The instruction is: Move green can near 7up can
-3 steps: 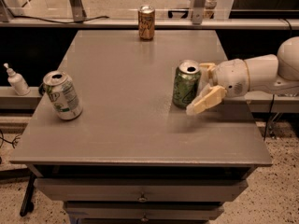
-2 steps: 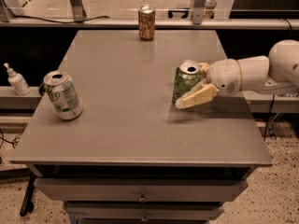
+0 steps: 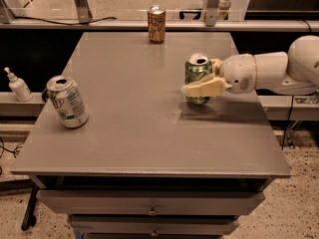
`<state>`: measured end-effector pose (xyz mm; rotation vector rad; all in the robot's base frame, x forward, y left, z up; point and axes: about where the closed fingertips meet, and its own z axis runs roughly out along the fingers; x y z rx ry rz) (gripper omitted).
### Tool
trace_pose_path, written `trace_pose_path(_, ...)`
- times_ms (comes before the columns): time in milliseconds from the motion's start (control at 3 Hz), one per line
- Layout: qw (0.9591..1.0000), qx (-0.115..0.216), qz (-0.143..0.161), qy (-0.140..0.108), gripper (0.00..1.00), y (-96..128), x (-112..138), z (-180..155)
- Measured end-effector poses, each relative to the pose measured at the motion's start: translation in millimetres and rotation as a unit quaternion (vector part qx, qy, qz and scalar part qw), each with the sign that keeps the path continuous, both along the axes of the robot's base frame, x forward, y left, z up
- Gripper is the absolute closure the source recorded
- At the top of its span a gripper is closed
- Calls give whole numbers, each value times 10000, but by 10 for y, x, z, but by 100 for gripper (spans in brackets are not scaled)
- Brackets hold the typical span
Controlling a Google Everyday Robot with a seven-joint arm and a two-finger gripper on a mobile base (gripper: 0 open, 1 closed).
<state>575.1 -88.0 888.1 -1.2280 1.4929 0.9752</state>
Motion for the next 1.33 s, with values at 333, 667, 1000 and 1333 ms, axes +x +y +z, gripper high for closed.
trace_pose_path(333, 9998, 150, -120, 9, 88, 73, -79, 200)
trace_pose_path(667, 9996, 246, -88, 118, 100, 284, -369, 361)
trace_pose_path(1000, 9996, 231, -24, 173, 100, 353, -434, 330)
trace_pose_path(1333, 9991, 360, 121, 199, 100, 427, -500, 294)
